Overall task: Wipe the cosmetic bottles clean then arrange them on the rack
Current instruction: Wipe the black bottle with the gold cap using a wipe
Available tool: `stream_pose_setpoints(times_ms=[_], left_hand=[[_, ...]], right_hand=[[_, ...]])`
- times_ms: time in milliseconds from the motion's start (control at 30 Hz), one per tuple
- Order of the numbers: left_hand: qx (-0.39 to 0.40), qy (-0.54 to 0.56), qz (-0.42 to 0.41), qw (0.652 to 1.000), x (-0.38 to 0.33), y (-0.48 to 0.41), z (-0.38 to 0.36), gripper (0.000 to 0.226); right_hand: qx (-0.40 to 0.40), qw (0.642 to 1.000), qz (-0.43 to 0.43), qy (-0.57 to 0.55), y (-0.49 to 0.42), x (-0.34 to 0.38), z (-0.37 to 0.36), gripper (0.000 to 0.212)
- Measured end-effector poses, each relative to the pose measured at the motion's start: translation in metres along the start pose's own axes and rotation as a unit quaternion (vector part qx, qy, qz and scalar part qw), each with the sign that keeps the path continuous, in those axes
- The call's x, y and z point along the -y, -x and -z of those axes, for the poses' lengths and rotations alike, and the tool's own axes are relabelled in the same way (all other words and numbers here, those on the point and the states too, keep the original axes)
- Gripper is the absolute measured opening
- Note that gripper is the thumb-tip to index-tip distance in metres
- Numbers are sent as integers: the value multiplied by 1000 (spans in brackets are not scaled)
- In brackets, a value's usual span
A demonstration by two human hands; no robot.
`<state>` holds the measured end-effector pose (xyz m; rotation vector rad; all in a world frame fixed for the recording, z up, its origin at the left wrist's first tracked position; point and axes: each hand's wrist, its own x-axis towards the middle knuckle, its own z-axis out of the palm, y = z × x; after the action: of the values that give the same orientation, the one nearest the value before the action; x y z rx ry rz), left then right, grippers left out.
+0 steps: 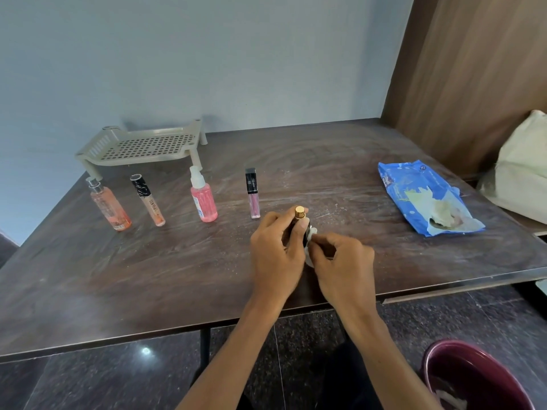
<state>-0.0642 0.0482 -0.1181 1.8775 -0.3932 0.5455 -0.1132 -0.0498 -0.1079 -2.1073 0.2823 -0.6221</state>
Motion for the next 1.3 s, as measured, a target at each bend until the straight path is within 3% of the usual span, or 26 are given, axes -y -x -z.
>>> stream_pose_setpoints(times_ms=[267,500,733,867,1000,1133,1300], left_hand=[[4,13,4,1000,-1,0,2,23],[1,-8,-13,1000,-5,2,-1,22],[25,-24,-41,999,-1,-1,1,19],[22,-30,-45,998,-2,-2,3,22],[75,-32,-72,994,3,-14,8,23],[159,32,-34,986,10,-21,20,33],[152,81,13,985,15,-17,26,40]], right_hand=[[-37,995,13,-95,1,18,0,15],[16,1000,-12,-22,0,1,2,15],[-33,997,12,-76,-3,12,4,14],[16,1000,-3,-18,3,-4,1,13],[28,999,-25,-29,2,-10,7,16],[-4,996,-56,-71,4,-10,13,15],[-37,993,-70,-89,5,-14,16,14]])
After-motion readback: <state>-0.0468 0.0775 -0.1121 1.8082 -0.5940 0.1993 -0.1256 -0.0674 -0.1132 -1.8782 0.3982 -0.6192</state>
